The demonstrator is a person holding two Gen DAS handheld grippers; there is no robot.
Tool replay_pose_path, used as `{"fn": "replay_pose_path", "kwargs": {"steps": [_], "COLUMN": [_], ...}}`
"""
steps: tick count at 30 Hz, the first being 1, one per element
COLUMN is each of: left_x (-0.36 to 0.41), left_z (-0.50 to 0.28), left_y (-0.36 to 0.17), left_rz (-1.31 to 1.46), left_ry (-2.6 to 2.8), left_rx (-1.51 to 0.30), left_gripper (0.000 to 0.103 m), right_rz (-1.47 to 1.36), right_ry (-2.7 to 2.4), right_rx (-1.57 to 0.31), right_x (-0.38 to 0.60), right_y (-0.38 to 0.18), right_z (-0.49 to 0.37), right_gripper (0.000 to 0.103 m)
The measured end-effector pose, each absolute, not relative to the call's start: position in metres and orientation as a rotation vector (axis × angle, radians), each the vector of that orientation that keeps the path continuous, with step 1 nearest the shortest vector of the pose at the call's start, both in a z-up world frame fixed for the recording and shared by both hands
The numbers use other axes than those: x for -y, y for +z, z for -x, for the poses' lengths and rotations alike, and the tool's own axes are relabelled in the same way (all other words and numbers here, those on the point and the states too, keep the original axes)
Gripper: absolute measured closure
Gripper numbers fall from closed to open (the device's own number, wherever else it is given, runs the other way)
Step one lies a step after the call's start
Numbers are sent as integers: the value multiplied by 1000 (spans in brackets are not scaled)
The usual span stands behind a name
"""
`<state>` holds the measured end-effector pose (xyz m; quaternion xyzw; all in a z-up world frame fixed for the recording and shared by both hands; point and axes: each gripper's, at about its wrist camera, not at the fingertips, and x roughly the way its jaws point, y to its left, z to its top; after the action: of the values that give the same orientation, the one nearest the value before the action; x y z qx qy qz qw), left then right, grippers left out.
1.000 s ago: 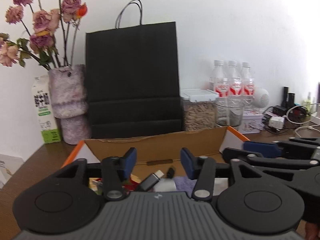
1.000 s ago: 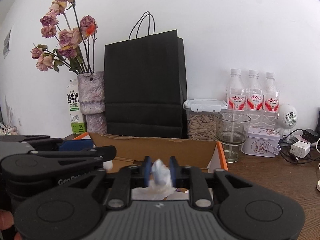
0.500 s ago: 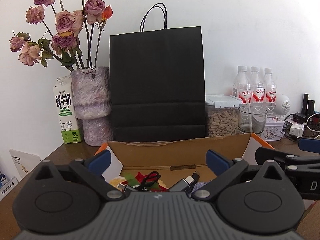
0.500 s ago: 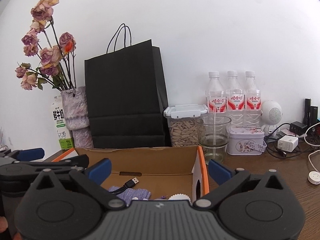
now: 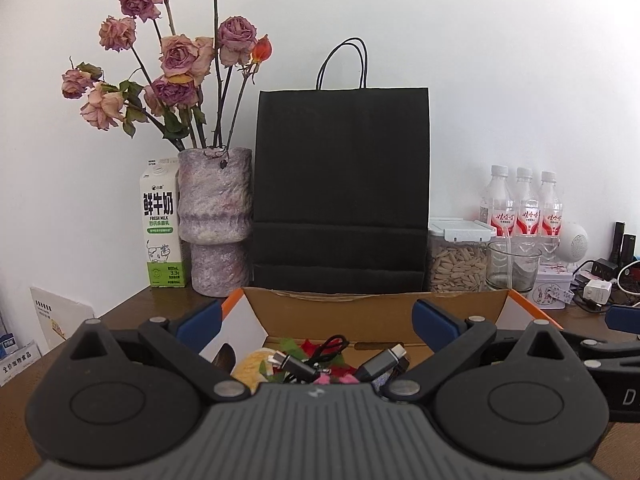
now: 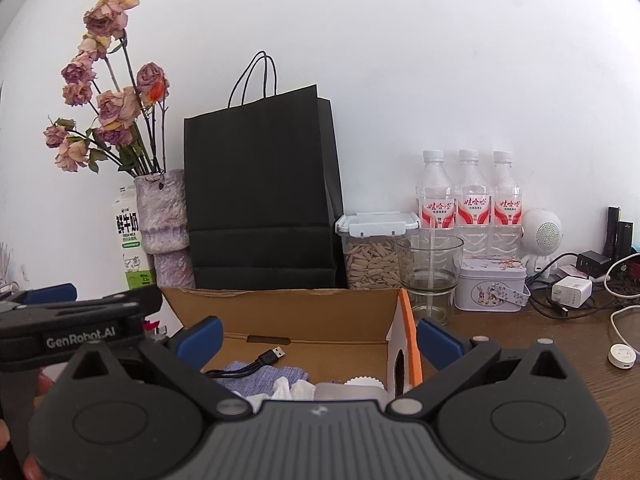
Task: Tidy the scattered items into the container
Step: 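Withdraw both tools from the box back toward the table items, then lower the right tool onto the navy zippered pouch and close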
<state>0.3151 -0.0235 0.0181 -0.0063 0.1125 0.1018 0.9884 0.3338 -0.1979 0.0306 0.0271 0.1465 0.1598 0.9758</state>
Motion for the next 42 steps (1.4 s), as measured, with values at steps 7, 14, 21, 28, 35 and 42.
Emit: {"fn": "replay_pose_path", "kwargs": {"steps": [7,14,21,28,35,42], "left_x": [17,9,-1,-17,-35,-45], "left_z": [-284,-252,-224,-203,-194,-193], "left_y": [10,3,-9,-15,-13,-14], "left_rz": [12,3,4,30,88,123], "left_ry": [208,169,101,80,98,105], "left_rx": [-263,-322,-426,-481,-482,-495], "left_gripper": [0,0,0,0,0,0], "right_rz": [-39,-1,19,-6,8,49], "right_ry": [306,304,270,260,261,239], "right_rx": [-330,-406,-526,-693,-786,-824], "right_x": [203,199,192,192,181,182], "right_y": [21,10,1,-13,-17,-15], "right_z": [-300,-258,-224,-204,-201,-214], "right_gripper": [0,0,0,0,0,9]}}
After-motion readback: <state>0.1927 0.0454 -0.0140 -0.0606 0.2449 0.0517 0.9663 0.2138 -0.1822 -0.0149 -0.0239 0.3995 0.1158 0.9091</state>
